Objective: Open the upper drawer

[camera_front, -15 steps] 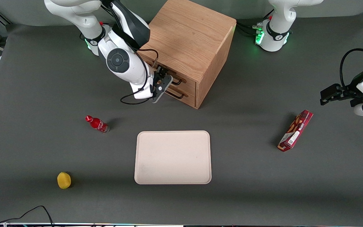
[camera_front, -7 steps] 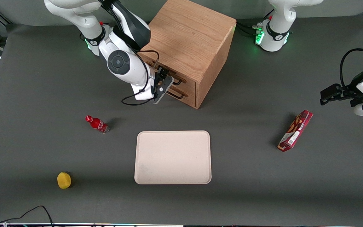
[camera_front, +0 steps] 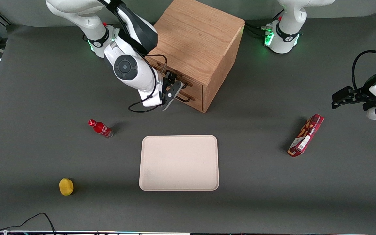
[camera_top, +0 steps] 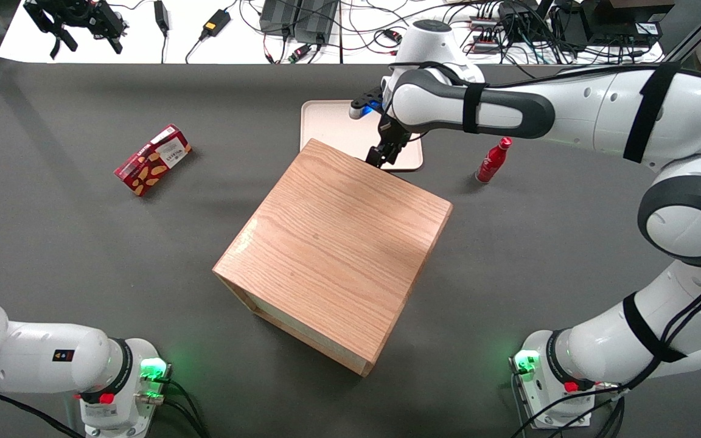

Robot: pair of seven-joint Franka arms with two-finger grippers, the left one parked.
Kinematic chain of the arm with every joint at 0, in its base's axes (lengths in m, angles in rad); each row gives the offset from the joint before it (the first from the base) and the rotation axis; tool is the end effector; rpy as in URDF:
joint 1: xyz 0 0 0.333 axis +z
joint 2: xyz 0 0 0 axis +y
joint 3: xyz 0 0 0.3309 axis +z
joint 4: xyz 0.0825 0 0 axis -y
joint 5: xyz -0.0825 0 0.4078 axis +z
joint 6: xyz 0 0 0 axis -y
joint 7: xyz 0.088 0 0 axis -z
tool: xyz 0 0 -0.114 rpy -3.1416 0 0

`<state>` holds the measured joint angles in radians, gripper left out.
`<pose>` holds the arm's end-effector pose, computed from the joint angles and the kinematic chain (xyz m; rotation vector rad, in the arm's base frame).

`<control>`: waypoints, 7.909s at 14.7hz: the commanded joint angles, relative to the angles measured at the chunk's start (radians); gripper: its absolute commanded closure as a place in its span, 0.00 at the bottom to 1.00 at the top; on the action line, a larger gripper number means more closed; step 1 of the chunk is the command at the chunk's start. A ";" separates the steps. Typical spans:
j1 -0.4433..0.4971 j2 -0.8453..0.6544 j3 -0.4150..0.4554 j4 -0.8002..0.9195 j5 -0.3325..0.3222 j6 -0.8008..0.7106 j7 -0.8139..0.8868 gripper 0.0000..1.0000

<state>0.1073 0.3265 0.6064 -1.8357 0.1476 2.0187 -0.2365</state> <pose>0.4918 0.4077 0.3726 -2.5869 -1.1909 0.2334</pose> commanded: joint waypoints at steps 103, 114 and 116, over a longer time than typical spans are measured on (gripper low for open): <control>-0.417 -0.248 -0.238 0.336 -0.138 -0.564 0.252 0.00; 0.008 -0.251 -0.602 0.346 -0.083 -0.575 0.388 0.00; 0.000 -0.270 -0.600 0.345 -0.080 -0.590 0.387 0.00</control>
<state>0.0978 0.0842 0.0302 -1.4797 0.0416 1.4330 0.1342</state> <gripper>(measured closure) 0.000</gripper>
